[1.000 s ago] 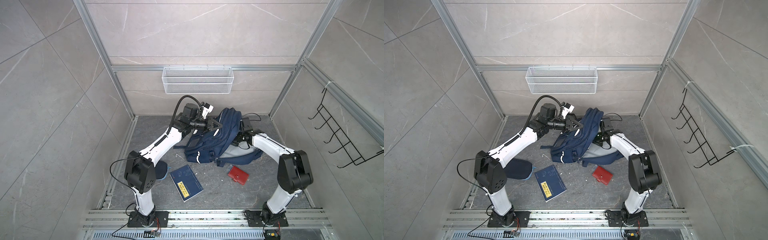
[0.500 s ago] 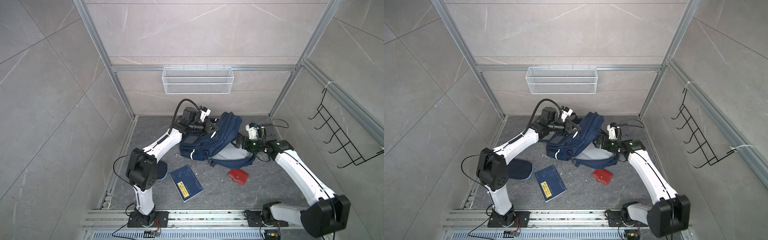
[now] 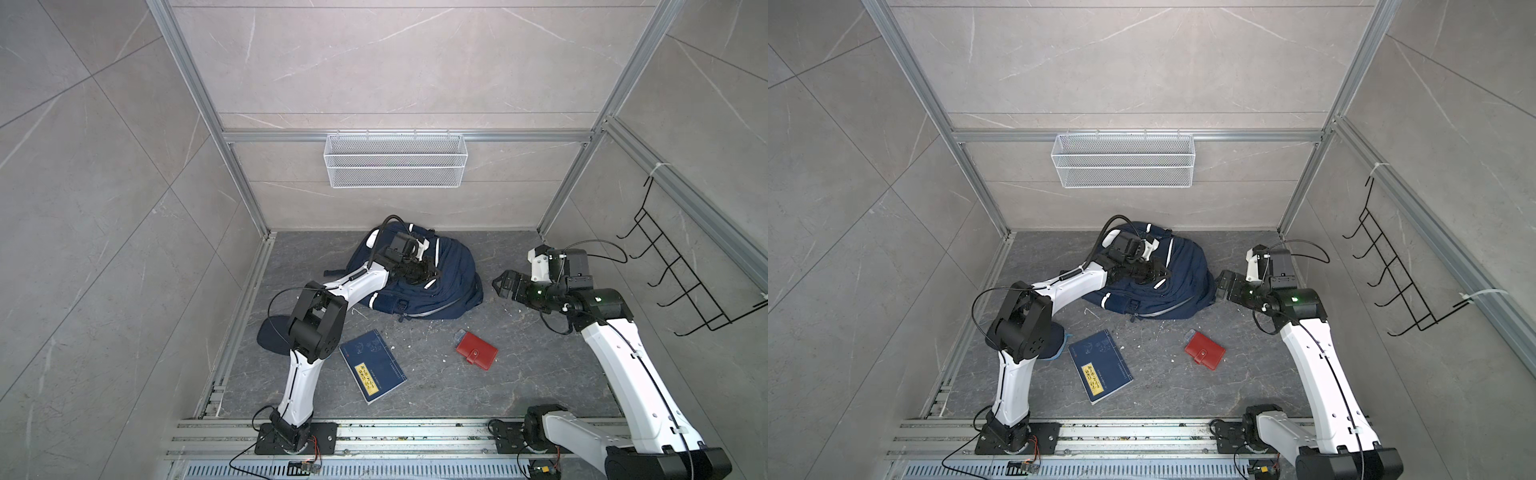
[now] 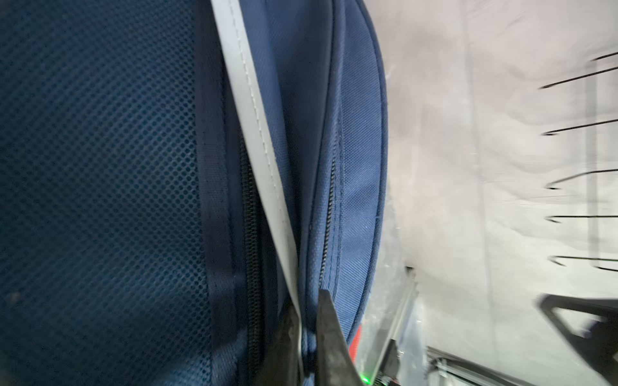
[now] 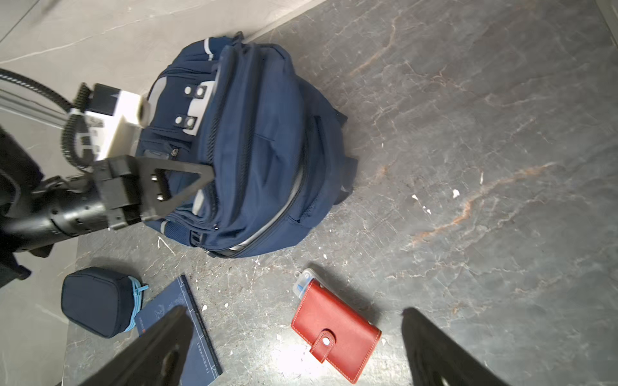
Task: Pack books, pencil case, and school supplies into a backpack
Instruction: Close the student bag at the top-center of the table, then pick up the book from the center of the table.
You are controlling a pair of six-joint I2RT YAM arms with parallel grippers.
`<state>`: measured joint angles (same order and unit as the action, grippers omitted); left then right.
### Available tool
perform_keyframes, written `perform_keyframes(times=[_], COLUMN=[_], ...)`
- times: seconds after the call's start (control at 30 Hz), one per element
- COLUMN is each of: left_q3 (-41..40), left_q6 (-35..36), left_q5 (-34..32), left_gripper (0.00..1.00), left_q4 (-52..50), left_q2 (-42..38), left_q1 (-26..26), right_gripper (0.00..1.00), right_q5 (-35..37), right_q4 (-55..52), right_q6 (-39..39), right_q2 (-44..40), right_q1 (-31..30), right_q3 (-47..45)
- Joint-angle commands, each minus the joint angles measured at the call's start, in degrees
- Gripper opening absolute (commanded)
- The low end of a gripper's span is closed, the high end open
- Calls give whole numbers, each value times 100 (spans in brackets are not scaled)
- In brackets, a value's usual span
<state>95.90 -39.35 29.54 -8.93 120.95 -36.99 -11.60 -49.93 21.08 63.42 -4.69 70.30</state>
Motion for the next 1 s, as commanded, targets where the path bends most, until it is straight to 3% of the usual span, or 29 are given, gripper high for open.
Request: perform_keyframes(times=[0.0, 0.17, 0.27, 0.37, 0.57, 0.7, 0.83, 0.97], left_q3=[237, -272, -1002, -2047, -4238, -5292, -6001, -6556], left_q6=[236, 349, 247, -174, -1812, -2677, -3124, -3402], left_q5=[-496, -1023, -1345, -1829, -2788, -3089, -3356, -3355], left_gripper=[12, 46, 68, 82, 87, 87, 87, 85], left_q4=[-377, -1133, -1677, -2294, -3545, -3888, -3753, -3204], left_q2=[-383, -1409, -2332, -3434, -5646, -6803, -7256, -7218], left_q1=[-51, -72, -124, -269, -646, -767, -766, -752], right_gripper=[99, 99, 99, 99, 99, 98, 97, 96], right_q5=[-323, -401, -384, -614, -1216, -1676, -2082, -2233], right_q4=[-35, -164, -197, -38, 239, 645, 1237, 1719], right_q6=[-341, -633, -702, -693, -816, -783, -763, -615], right_q2=[128, 315, 513, 804, 1726, 2286, 3030, 3732], right_q1=[-14, -454, -1007, -1490, -2389, -2904, -3463, -3759], right_q3=[206, 330, 379, 350, 441, 362, 329, 363])
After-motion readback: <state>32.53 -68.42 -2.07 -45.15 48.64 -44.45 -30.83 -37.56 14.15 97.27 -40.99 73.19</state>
